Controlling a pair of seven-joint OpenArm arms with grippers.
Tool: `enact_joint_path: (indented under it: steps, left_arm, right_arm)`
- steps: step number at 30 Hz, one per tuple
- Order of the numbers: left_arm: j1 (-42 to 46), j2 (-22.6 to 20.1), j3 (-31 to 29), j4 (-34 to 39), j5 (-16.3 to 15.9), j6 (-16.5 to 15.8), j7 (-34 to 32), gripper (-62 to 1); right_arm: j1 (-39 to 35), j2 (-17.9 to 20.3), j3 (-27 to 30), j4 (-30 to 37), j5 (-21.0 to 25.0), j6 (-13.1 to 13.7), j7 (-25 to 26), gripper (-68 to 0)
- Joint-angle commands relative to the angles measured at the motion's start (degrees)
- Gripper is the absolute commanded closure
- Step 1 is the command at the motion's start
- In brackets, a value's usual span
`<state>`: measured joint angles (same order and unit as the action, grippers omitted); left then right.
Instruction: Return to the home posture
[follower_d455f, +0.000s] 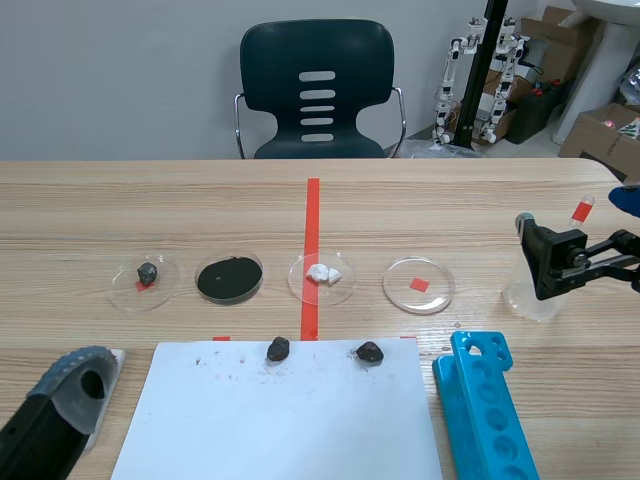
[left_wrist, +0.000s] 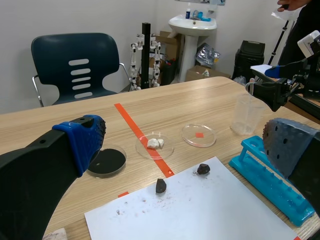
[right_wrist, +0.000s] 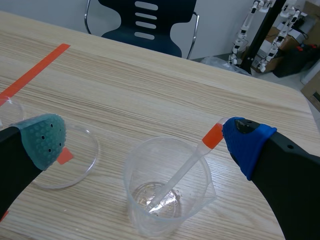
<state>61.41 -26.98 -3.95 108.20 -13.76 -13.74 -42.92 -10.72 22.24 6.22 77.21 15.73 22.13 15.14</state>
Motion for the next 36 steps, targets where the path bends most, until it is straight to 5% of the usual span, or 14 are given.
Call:
enact_joint_path:
  steps: [1,17,22,30,36]
  left_arm:
    - [0.31,0.26,-0.04,1.07,-0.37,-0.15,-0.76,-62.3]
    - [0.31,0.26,-0.04,1.07,-0.37,-0.15,-0.76,-62.3]
    - [0.31,0.28,-0.04,1.07,-0.37,-0.15,-0.76,-62.3]
    - [0.31,0.28,-0.04,1.07,-0.37,-0.15,-0.76,-62.3]
    - [0.31,0.28,-0.04,1.07,-0.37,-0.15,-0.76,-62.3]
  right_arm:
    - [0.24,0.63,0.63,0.7,0.61,0.0,0.68,-67.9]
    - [-1.03,0.68,0.57,2.08,0.61,-0.33,0.04,-67.9]
    - [-7.41,0.66,0.57,10.32,2.99,-6.62,0.02,-67.9]
    - [-22.23,2.51,0.46,26.51,3.28,-6.71,-0.37,-67.9]
    - [-31.76,6.49,0.46,33.9,7.72,-6.69,-0.35,-67.9]
